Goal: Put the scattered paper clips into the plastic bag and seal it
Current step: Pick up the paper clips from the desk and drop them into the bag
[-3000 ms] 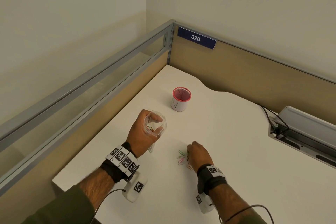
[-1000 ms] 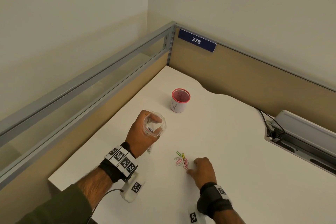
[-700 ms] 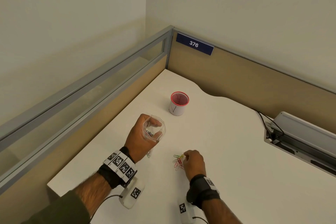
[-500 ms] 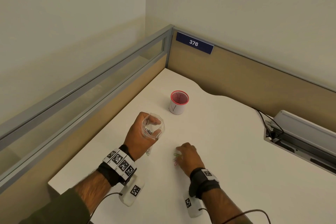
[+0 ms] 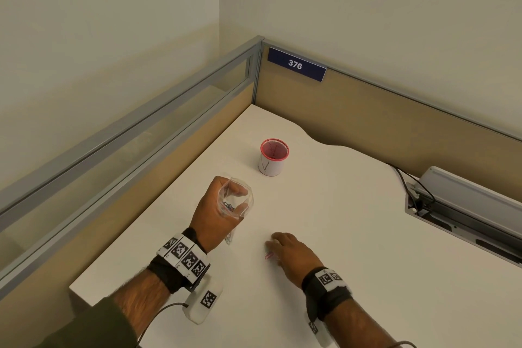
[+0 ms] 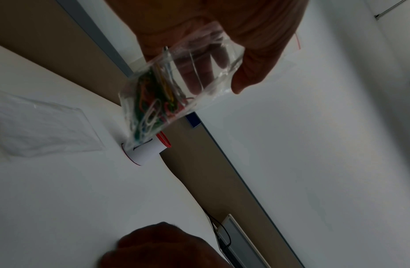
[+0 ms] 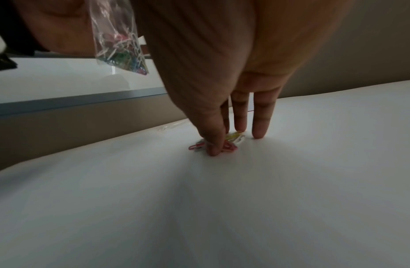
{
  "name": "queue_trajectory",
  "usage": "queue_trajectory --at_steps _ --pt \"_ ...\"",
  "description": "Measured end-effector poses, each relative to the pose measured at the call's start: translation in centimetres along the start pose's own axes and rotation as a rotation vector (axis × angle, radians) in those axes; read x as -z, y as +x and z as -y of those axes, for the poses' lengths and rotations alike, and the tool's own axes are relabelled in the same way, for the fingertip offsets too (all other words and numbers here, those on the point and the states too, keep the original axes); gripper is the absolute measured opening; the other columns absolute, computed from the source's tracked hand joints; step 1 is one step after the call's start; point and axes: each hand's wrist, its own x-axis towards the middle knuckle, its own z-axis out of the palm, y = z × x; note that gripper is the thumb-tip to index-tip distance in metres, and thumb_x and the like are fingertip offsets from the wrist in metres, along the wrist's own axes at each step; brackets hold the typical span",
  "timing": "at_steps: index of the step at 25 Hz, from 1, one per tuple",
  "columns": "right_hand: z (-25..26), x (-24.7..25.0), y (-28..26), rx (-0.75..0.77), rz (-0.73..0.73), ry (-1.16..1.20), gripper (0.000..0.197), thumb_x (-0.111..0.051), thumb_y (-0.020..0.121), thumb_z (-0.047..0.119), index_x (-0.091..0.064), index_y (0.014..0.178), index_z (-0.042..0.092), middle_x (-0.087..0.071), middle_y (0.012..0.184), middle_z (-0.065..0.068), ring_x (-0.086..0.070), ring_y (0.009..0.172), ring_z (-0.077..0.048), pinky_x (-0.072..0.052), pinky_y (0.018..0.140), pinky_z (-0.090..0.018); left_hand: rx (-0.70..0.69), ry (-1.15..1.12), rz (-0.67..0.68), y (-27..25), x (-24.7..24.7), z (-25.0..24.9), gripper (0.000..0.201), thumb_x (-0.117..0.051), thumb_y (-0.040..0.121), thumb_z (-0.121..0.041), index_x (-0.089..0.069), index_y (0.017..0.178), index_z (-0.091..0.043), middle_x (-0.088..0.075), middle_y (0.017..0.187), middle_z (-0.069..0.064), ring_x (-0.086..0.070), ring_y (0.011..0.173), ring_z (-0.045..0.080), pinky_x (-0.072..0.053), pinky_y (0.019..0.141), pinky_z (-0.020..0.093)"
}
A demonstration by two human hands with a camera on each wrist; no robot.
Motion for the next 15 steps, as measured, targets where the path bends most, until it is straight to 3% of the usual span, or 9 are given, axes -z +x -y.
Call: queue_trajectory --at_steps 3,7,9,11,15 --pt "0.6 -0.1 0.3 0.020 -0.029 -0.053 0.035 -0.052 0.090 0.009 -0.054 0.123 0.021 -0.050 0.124 -0.002 -0.047 0.115 -0.025 -0.052 0.083 -0.038 -0.003 0.018 -0.004 -0.1 0.0 0.3 0.041 -0.071 0.076 0.013 -0.051 0.095 -0.018 -0.064 0.107 0.009 -0.062 0.102 0.008 -0.049 0.090 0.017" --pt "1.1 0.5 0.4 0.008 -0.037 -0.135 0.019 -0.049 0.091 0.009 -0.058 0.106 0.015 -0.053 0.106 -0.005 -0.050 0.102 -0.027 -0.048 0.069 -0.037 -0.002 0.032 -0.020 0.2 0.5 0.8 0.038 -0.072 0.074 0.003 -0.052 0.097 -0.021 -0.065 0.106 0.008 -0.063 0.104 0.013 -0.049 0.094 0.019" --pt "1.3 0.8 0.5 -0.001 -0.020 -0.170 0.020 -0.045 0.088 0.001 -0.057 0.102 0.010 -0.053 0.105 -0.009 -0.049 0.099 -0.028 -0.045 0.067 -0.038 0.000 0.041 -0.026 0.2 0.6 0.8 0.036 -0.072 0.074 -0.003 -0.052 0.097 -0.023 -0.065 0.106 0.006 -0.064 0.105 0.015 -0.049 0.095 0.021" --pt "1.5 1.0 0.8 -0.011 -0.025 -0.182 0.022 -0.045 0.087 -0.003 -0.057 0.102 0.008 -0.055 0.105 -0.010 -0.052 0.098 -0.029 -0.047 0.069 -0.038 0.006 0.030 -0.019 0.2 0.5 0.7 0.038 -0.073 0.075 0.000 -0.052 0.097 -0.022 -0.065 0.106 0.006 -0.064 0.106 0.015 -0.049 0.095 0.021" --pt "0.6 1.2 1.5 -0.154 -0.076 -0.060 0.022 -0.045 0.090 0.003 -0.061 0.104 0.009 -0.061 0.108 -0.010 -0.057 0.100 -0.027 -0.044 0.077 -0.031 0.025 0.046 -0.018 0.4 0.3 0.8 0.037 -0.073 0.074 -0.002 -0.052 0.098 -0.022 -0.065 0.108 0.008 -0.063 0.107 0.017 -0.050 0.095 0.022"
